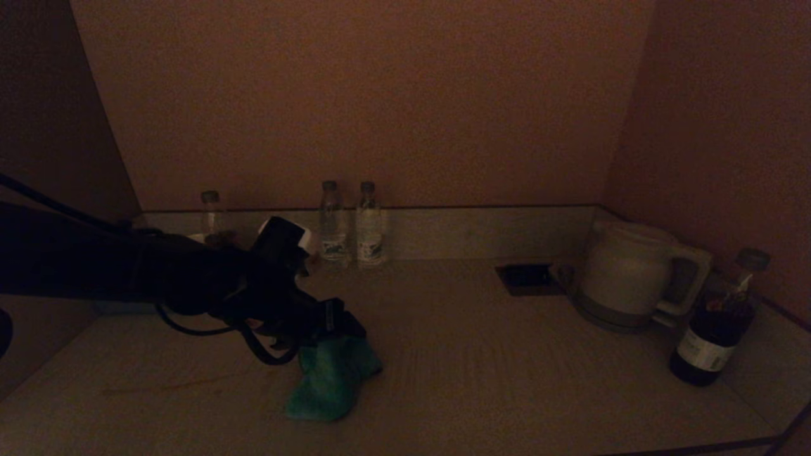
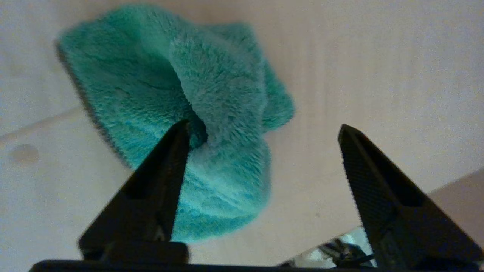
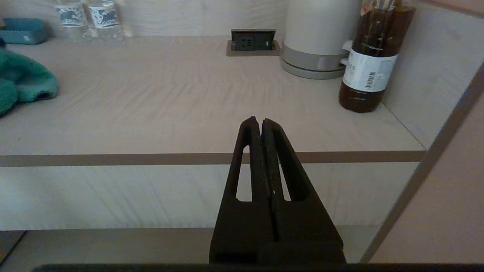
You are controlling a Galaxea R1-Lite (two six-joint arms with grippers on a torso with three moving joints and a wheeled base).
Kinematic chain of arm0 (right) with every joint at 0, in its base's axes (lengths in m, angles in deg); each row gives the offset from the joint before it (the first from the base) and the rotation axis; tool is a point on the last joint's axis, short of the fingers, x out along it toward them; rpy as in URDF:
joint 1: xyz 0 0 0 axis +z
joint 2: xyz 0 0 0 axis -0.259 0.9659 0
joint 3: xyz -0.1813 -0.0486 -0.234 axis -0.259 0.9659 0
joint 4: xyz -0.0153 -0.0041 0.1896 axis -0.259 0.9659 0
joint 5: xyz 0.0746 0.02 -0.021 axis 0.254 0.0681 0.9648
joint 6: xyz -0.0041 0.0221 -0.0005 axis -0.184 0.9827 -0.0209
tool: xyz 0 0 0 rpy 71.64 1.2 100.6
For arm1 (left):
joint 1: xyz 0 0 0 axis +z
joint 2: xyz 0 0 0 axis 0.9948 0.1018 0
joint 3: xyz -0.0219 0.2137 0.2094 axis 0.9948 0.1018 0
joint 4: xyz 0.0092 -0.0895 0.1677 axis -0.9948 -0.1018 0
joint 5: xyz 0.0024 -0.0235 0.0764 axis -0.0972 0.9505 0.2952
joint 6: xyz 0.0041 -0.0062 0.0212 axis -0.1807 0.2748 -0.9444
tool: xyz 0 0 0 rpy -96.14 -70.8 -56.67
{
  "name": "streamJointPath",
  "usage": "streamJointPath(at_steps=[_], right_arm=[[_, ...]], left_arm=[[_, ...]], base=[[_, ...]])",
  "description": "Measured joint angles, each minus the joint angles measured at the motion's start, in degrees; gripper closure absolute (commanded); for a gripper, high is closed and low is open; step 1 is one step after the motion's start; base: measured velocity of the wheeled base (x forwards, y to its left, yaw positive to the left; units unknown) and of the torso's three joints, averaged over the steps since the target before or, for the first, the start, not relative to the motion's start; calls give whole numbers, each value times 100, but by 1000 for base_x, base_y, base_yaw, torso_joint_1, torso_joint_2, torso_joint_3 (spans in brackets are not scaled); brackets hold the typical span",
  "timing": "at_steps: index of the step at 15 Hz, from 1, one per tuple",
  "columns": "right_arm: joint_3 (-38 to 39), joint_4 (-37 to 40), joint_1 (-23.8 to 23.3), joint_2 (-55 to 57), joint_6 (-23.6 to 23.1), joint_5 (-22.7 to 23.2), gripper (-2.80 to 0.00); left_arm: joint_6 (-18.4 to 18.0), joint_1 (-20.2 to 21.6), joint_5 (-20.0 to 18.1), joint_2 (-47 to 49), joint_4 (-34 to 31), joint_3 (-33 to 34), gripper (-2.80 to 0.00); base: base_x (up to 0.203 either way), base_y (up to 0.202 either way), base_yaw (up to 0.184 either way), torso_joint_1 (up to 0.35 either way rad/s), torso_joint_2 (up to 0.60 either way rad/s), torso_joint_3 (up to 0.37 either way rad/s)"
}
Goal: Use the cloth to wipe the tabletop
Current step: Sweep the stains on the table
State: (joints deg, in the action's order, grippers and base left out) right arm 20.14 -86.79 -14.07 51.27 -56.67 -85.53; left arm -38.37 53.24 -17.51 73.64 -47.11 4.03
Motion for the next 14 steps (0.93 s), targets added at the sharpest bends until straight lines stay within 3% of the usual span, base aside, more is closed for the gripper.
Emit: streamJointPath(at_steps=[4,5,6,14], right_arm=[[0,-2,0,0,0,0,0],[0,-2,0,0,-4,2,0],[0,-2,2,0,-3,0,0],[0,-2,0,0,-1,0,0]], left_arm=[[-67,-40,677,299,-7,-17,-280],[-90,-48,749,354,-4,-8,-259],[-95,-50,764,388,-13,4,0],[-99,-48,879,342,-198,32,0]], base=[[0,0,0,0,0,0],[0,0,0,0,0,0],[0,0,0,0,0,0],[0,0,0,0,0,0]])
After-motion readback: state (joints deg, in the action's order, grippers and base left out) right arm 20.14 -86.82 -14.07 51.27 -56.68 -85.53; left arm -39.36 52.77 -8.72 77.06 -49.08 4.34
